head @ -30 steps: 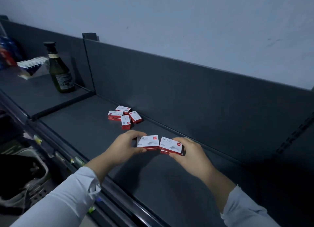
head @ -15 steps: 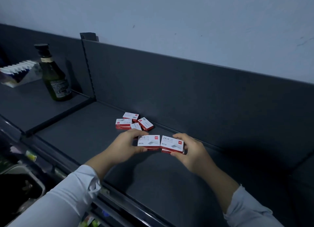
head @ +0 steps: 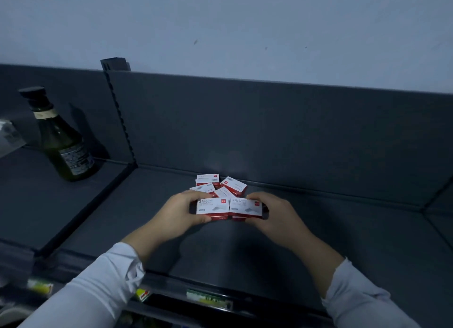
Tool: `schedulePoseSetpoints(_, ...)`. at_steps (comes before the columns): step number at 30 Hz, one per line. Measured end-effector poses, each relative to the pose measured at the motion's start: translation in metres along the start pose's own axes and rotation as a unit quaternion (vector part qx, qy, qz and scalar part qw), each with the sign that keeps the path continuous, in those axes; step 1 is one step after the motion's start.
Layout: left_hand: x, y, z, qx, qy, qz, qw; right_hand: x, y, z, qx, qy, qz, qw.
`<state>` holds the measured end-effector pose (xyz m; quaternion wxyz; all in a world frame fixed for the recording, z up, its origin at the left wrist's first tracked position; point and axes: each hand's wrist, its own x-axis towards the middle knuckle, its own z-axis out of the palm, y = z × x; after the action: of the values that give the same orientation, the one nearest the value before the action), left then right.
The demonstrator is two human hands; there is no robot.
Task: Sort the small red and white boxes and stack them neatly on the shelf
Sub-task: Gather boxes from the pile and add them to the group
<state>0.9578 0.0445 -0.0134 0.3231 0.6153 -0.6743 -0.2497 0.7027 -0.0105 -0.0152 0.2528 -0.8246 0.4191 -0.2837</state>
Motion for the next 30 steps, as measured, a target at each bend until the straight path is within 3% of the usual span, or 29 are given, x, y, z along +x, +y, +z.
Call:
schedulePoseSetpoints(12, -0.019, -0.071, -0.016, -0.001, -0.060, -0.038, 0.997, -0.013, -0.021, 0.077, -0.043, -0.042, 0.106, 0.993)
schedulePoseSetpoints(18, -0.007, -0.077, -0.003, 0.130, 0.007, -0.028, 0.991, -0.007, -0.019, 0.099, -0.097, 0.016, 0.157, 0.983)
schedulePoseSetpoints(30, 0.022, -0.071, 0.007, 0.155, 0.028, -0.102, 0.982, 0.018, -0.013, 0.102, -0.101, 0.045, 0.179, 0.978)
